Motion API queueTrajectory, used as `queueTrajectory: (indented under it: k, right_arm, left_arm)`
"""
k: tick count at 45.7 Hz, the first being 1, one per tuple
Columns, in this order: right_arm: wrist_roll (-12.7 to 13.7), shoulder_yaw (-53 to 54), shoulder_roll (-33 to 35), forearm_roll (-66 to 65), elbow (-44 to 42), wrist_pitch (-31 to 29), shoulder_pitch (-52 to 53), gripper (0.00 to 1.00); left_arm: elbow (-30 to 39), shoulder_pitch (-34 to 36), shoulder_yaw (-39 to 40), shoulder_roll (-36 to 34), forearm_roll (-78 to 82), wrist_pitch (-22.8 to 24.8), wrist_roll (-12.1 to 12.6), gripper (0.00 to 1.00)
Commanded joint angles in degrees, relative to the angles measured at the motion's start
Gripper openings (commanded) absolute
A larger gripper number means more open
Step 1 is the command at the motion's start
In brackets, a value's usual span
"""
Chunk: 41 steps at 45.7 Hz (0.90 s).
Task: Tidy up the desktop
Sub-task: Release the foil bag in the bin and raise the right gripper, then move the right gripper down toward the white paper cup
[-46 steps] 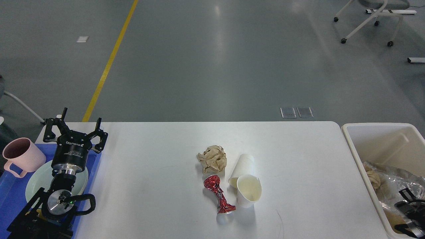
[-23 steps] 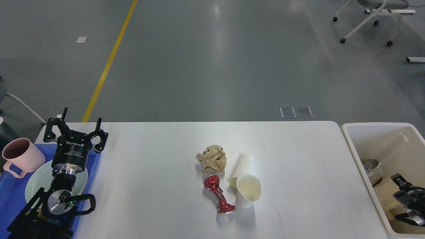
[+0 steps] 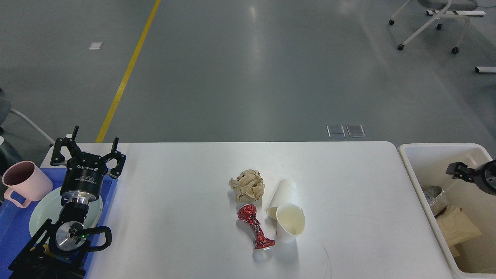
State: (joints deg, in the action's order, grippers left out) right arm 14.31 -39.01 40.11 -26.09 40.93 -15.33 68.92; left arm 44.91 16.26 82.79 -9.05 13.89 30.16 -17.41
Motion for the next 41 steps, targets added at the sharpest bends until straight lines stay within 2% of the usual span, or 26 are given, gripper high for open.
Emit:
queueTrajectory:
  k: [1,10,16,21,27,34,41]
  right_arm:
    - [0.02,-12.56,-0.99,0.16,8.27,-9.53,16.92,1.00]
    - [-0.07,-23.73,-11.89,0.86,18.21,-25.43,37.23,1.00]
    - [0.02,-25.50,-17.78,10.94,25.23,-35.90,49.71,1.00]
    - [-0.07,-25.59,-18.84,20.10,32.53,-36.53,59.12,1.00]
    - [-0.33,-25.85,-24.28,26.35,40.45,-36.18,68.62,1.00]
    - [-0.68,-26.20,-29.56,34.17,44.49,-35.03,72.05,0.99]
    - [-0.77,-25.94,-30.62,36.11,46.17,-33.02,72.76,0.99]
  left_arm:
    - [0.00,0.09,0.00,0.00,0.00,-0.01,0.01,0.97]
    - [0.00,0.00,0.00,0.00,0.00,-0.01,0.01,0.97]
    - [0.00,0.00,0.00,0.00,0.00,-0.01,-0.08,0.97]
    - [0.00,-0.09,0.00,0.09,0.00,-0.01,-0.08,0.97]
    - [0.00,-0.09,0.00,0.00,0.00,-0.01,-0.08,0.97]
    - [0.00,-0.09,0.00,0.00,0.00,-0.01,-0.08,0.97]
    - [0.00,0.00,0.09,0.00,0.00,-0.01,0.01,0.97]
